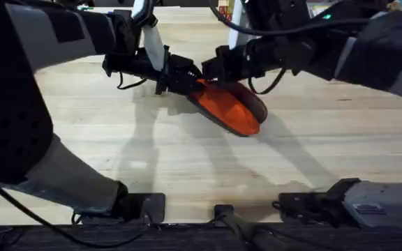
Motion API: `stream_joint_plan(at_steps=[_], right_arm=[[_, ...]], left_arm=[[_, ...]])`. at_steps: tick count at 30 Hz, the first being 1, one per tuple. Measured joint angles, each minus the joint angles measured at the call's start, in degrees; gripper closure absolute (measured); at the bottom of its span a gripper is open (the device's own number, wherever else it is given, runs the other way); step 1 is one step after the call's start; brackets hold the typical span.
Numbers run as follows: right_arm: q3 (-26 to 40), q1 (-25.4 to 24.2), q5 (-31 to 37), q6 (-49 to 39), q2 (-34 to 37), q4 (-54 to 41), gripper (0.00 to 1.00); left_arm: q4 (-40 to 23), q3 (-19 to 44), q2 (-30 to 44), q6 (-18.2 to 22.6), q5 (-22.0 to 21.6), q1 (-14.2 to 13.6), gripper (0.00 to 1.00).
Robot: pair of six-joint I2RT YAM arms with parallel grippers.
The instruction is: Unzip the bag, pick up the pens from the table one at a time and place them inside, then zip the bag closed.
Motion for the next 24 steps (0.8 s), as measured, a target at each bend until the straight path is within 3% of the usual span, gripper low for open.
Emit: stream_joint_plan(at_steps=[13, 24], right_arm=[[0.64, -3.85, -3.12, -4.72, -4.04, -9.37, 0.968], [1.07, -7.75, -4.90, -6.48, -4.37, -15.65, 0.968]], left_arm=[[-0.41, 0.00, 0.00, -0.02, 3.36, -1.22, 0.957], [-1.30, -0.04, -0.01, -0.05, 3.15, -1.52, 0.957]])
